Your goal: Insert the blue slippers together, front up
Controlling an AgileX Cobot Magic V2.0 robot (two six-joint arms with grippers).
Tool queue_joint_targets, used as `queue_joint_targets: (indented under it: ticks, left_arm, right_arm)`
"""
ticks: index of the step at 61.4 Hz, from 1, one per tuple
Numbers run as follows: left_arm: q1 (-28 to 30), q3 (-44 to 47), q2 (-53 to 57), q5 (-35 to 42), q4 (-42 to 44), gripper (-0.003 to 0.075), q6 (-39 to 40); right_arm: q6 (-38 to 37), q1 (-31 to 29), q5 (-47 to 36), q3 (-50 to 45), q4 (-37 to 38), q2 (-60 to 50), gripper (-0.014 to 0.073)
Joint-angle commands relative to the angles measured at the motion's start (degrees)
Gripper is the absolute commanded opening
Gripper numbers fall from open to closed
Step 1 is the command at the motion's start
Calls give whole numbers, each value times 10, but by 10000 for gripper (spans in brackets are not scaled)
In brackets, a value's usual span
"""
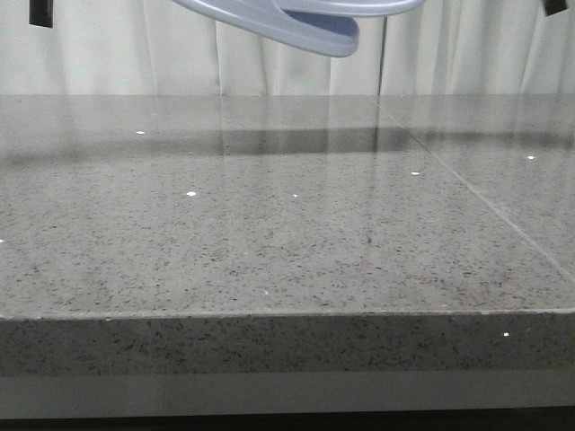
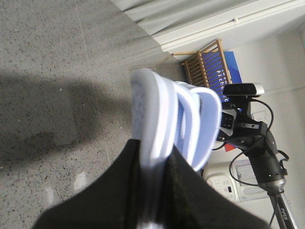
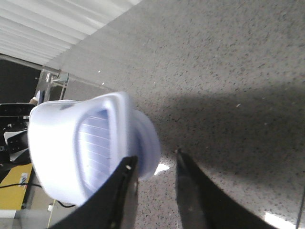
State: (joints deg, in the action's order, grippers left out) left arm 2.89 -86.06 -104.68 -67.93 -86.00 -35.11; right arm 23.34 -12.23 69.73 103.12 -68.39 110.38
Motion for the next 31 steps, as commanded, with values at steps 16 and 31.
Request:
queue_joint_targets:
  ticks: [16,31]
  left_arm:
    - [7,-17,36,-61,-26,-19,1]
    - [7,-17,36,-60,2,-19,1]
  right_arm:
    - [0,-21,7,17,156,-115,234]
    - [-1,12,-83,16,349,-220,208]
